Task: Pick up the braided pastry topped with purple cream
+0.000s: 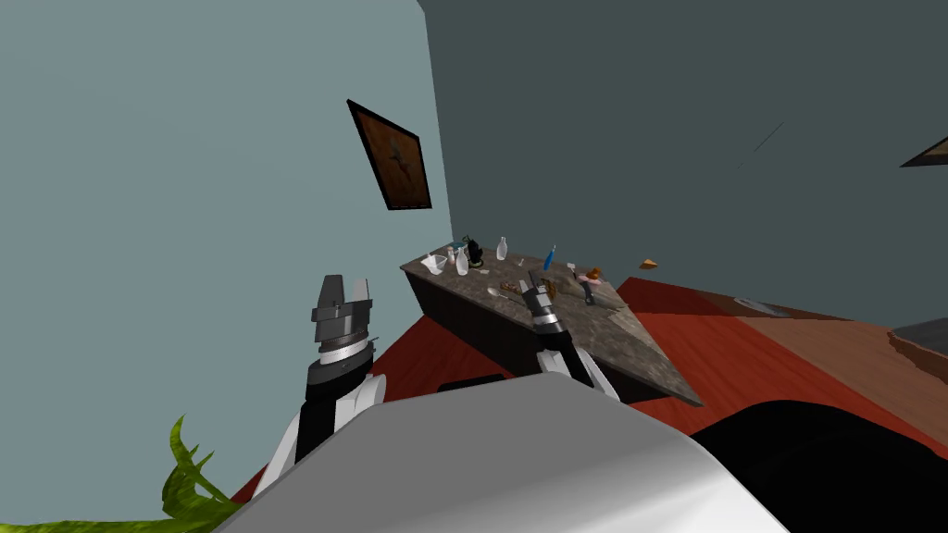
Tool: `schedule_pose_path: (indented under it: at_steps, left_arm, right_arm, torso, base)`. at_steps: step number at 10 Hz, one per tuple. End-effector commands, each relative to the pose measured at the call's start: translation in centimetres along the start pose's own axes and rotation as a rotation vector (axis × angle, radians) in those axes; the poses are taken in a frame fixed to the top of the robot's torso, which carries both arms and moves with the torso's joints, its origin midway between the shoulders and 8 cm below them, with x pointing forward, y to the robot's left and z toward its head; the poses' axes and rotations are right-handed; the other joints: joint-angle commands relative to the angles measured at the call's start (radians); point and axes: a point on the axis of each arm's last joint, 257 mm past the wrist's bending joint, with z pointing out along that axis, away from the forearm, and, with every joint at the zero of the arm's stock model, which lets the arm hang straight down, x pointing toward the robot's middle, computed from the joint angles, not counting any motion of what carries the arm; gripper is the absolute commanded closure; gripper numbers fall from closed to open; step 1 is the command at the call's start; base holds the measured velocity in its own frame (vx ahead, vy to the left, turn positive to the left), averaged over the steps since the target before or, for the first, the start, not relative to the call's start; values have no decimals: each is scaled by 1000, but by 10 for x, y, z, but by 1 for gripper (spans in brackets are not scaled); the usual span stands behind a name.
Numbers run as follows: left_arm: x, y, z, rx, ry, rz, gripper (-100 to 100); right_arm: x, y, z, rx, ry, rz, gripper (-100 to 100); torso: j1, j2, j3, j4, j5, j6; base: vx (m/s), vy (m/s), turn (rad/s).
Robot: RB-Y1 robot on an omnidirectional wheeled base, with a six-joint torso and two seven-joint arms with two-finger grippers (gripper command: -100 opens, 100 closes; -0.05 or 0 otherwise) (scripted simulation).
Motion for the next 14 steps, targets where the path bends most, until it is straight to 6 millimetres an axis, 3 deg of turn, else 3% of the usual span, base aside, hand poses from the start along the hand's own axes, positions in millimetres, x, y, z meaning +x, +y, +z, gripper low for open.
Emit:
schedule_pose_path:
  at_steps: [1,9,14]
  left_arm:
    - [0,0,0,0,0,0,0]
    - [0,0,0,0,0,0,0]
    - [0,0,0,0,0,0,0]
  right_arm:
    - [7,-6,-1,7,48,-26,-100]
    - [31,-39,-14,53,247,-135,-100]
    - [41,-76,-36,115,396,-219,-100]
  torso:
    - [0,0,0,0,0,0]
    - [-2,-2,-1,0,0,0]
    - [-2,-3,-2,-1,0,0]
  base:
    - [-44,56,46]
    - [-40,55,60]
    - [-17,50,83]
